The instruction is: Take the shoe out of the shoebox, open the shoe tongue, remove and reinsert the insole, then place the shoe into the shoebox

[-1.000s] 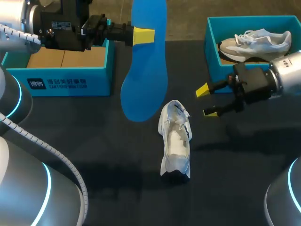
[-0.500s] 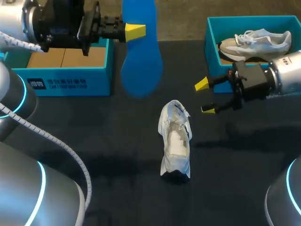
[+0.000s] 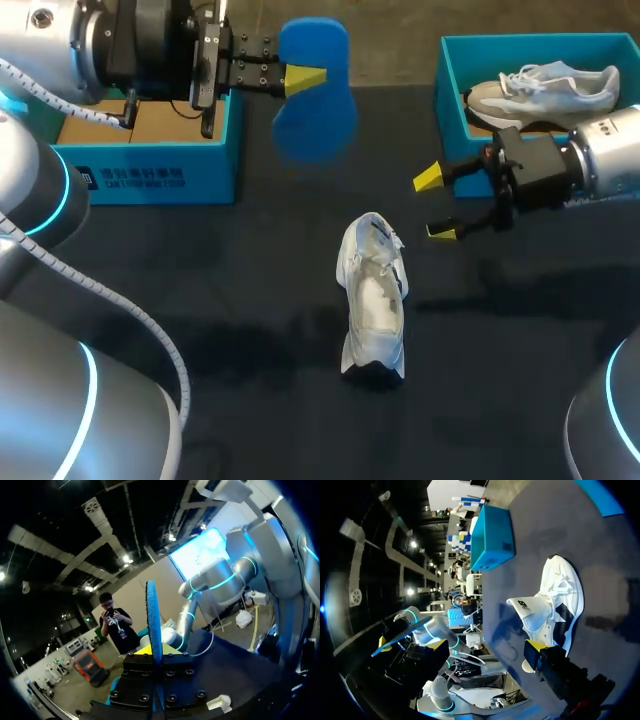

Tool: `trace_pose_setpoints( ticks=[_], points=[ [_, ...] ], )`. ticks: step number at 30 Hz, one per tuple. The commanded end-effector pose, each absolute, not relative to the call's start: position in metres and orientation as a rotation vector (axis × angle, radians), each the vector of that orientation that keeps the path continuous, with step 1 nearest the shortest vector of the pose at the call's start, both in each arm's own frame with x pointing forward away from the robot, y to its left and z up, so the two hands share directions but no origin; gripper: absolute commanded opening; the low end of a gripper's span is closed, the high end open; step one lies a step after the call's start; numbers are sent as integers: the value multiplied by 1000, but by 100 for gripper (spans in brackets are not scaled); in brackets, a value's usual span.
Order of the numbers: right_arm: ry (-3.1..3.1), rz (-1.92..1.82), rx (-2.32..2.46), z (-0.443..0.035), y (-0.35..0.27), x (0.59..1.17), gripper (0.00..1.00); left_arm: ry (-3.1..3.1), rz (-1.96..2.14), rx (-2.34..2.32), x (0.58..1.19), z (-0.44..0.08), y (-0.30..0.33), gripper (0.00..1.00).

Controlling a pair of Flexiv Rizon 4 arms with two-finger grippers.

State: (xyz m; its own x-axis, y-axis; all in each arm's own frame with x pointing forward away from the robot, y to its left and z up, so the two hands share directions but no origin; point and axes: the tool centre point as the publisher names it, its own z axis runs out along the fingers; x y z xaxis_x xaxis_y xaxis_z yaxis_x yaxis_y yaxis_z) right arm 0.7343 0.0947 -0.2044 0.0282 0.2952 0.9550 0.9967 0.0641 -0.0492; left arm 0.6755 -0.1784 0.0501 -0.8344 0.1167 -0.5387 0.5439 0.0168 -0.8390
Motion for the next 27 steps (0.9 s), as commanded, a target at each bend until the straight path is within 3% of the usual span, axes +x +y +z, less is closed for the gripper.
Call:
trace_pose_setpoints(
  ticks=[1, 16, 27],
  points=[
    [-1426, -971, -1390, -205, 96, 734, 100, 1977, -1838, 743, 679, 56, -177, 0],
    [-1320, -1132, -1244, -179, 91, 742, 100, 1479, -1453, 1178, 683, 13, -180, 0],
    [-1305, -1125, -1233, -177, 91, 742, 100, 1479, -1453, 1178, 683, 13, -180, 0]
  ],
)
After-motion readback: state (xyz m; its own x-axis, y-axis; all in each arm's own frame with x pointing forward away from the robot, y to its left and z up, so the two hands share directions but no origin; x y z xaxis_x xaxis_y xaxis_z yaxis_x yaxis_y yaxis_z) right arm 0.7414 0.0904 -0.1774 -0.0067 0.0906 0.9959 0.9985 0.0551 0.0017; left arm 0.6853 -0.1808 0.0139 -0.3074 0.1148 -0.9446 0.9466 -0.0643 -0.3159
